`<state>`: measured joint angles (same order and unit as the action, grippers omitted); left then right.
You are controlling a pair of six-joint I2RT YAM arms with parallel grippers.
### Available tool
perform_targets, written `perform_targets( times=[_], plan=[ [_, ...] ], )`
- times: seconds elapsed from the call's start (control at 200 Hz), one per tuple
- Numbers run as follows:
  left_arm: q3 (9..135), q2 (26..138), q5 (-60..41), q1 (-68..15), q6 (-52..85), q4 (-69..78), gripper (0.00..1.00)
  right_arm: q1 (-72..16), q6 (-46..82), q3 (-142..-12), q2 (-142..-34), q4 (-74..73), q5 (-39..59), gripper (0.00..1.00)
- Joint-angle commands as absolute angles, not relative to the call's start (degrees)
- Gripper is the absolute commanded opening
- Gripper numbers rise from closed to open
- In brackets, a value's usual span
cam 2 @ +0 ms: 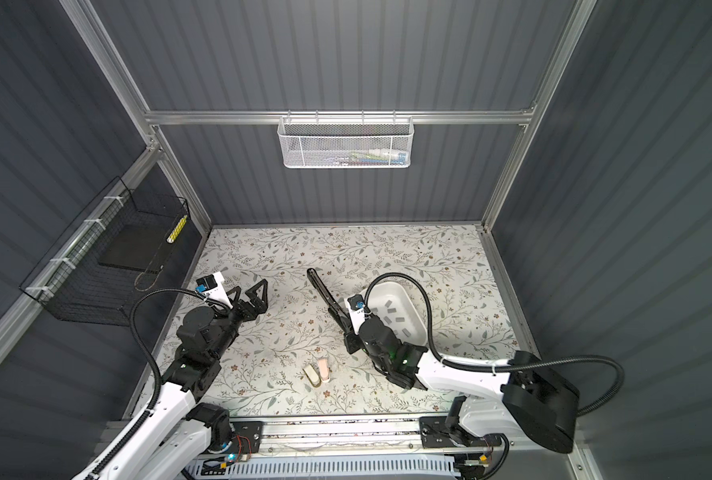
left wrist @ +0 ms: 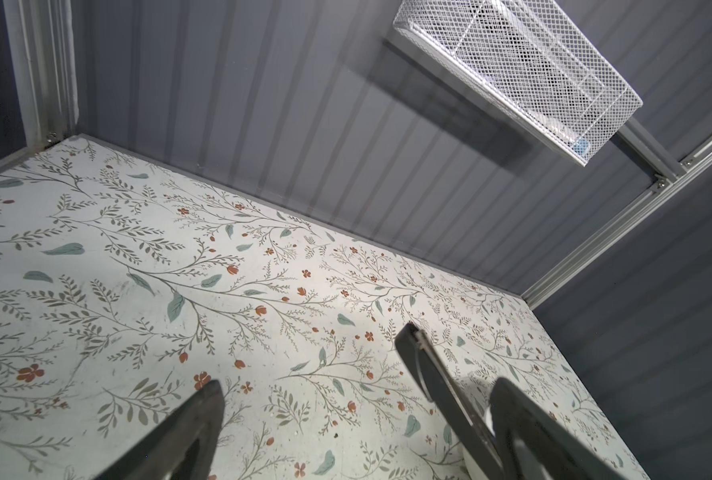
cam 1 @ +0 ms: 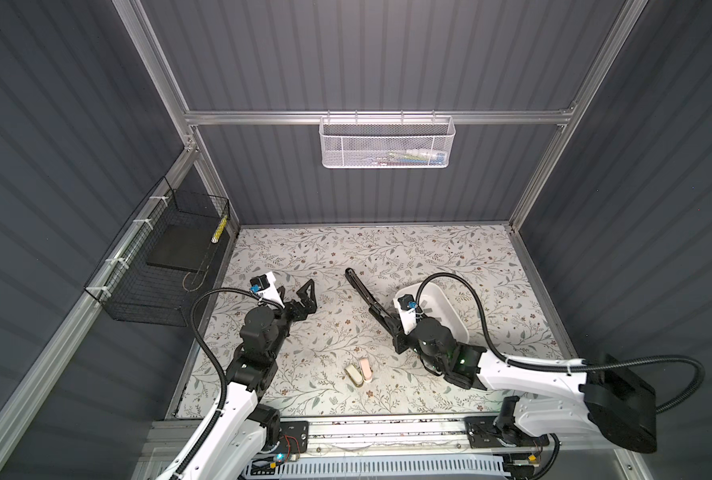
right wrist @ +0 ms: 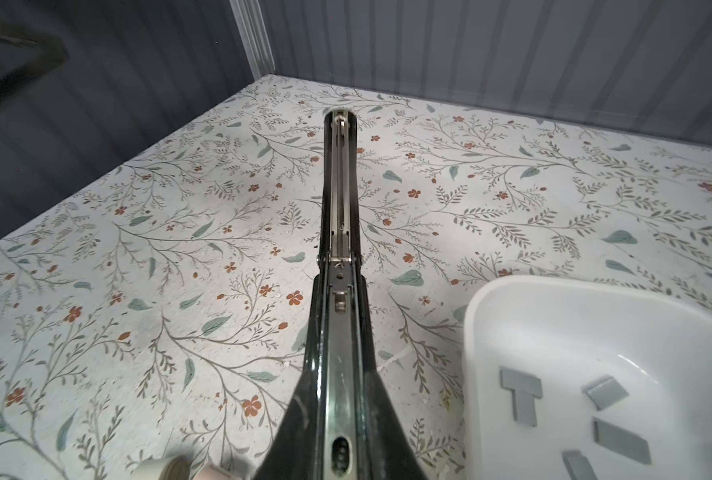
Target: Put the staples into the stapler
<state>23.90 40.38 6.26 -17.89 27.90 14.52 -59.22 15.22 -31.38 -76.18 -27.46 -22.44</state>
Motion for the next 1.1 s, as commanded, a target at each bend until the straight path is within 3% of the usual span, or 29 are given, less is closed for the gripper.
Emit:
perform_targets(
  times=[0.0, 0.46, 1.096],
  plan=[
    [23.4, 40.5, 8.0, -17.8, 28.1, 15.0, 1.0, -61.5, 17.3, -36.4, -82.3, -39.1, -30.8, 0.0],
    [23.2, 38.7, 9.8, -17.8, 27.6, 13.7, 1.0, -63.8, 20.6, -45.1, -101.8, -41.0, -42.7, 0.0],
    [23.1, 38.0, 11.0, -17.8, 27.3, 13.1, 1.0, -64.2, 23.1, -45.4, -110.5, -42.4, -48.7, 0.0]
  ],
)
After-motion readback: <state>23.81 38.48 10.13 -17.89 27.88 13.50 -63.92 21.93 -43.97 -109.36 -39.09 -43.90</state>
